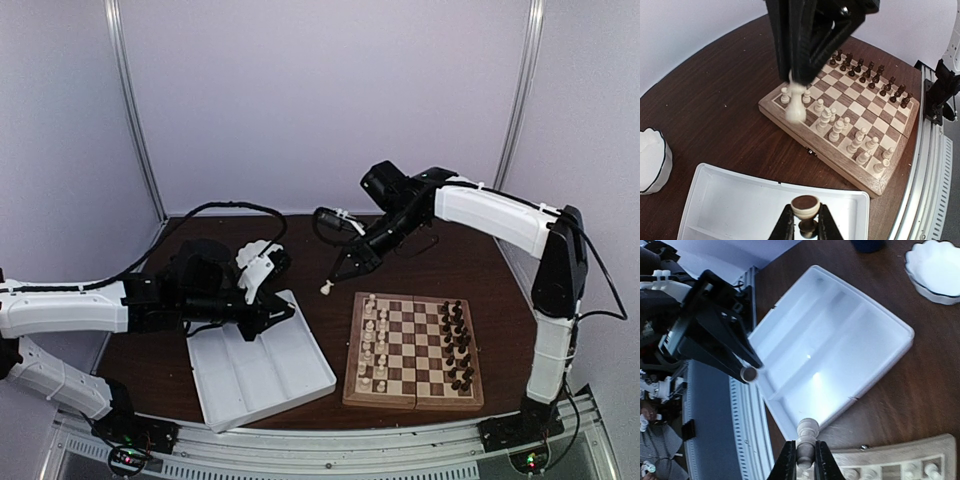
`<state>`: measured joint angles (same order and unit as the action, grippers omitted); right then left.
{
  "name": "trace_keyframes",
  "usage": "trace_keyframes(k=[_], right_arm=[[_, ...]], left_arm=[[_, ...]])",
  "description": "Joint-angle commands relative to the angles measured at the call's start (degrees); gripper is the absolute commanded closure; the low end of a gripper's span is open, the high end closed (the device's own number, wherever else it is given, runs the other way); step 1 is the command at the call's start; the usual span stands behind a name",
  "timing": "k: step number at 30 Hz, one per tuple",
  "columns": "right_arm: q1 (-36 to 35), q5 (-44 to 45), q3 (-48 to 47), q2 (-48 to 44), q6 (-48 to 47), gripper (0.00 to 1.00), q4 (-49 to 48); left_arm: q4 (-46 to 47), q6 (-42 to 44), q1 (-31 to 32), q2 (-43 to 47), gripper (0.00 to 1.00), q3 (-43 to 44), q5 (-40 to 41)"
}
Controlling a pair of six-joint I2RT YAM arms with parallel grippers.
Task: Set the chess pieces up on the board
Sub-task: Pick up the bishop from the chess pile, then place the bishop on c1.
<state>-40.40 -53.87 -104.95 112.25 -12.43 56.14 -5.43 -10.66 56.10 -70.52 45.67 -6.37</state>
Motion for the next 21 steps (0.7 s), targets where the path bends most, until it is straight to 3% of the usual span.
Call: trace_keyframes(k=[1,6,12,21], right_arm=[[4.2,12.3,3.2,-6.0,-7.4,0.90,3.1],[4.5,24.9,7.1,-8.3,-13.6,0.90,2.6],[3.1,33.4,7.8,-6.9,-16.9,0.90,2.7],[-0.7,39.3,9.6,-3.8,-19.4,0.90,2.2]], left_arm=[[0.0,1.3,0.2,-1.0,0.93,1.2,1.7],[-0.9,1.7,0.0,-2.6,0.93,2.2,1.6],[-1.6,1.9,0.0,-3.8,0.93,3.3,1.3],[-2.9,1.5,0.0,-3.9,0.93,4.0,1.5]])
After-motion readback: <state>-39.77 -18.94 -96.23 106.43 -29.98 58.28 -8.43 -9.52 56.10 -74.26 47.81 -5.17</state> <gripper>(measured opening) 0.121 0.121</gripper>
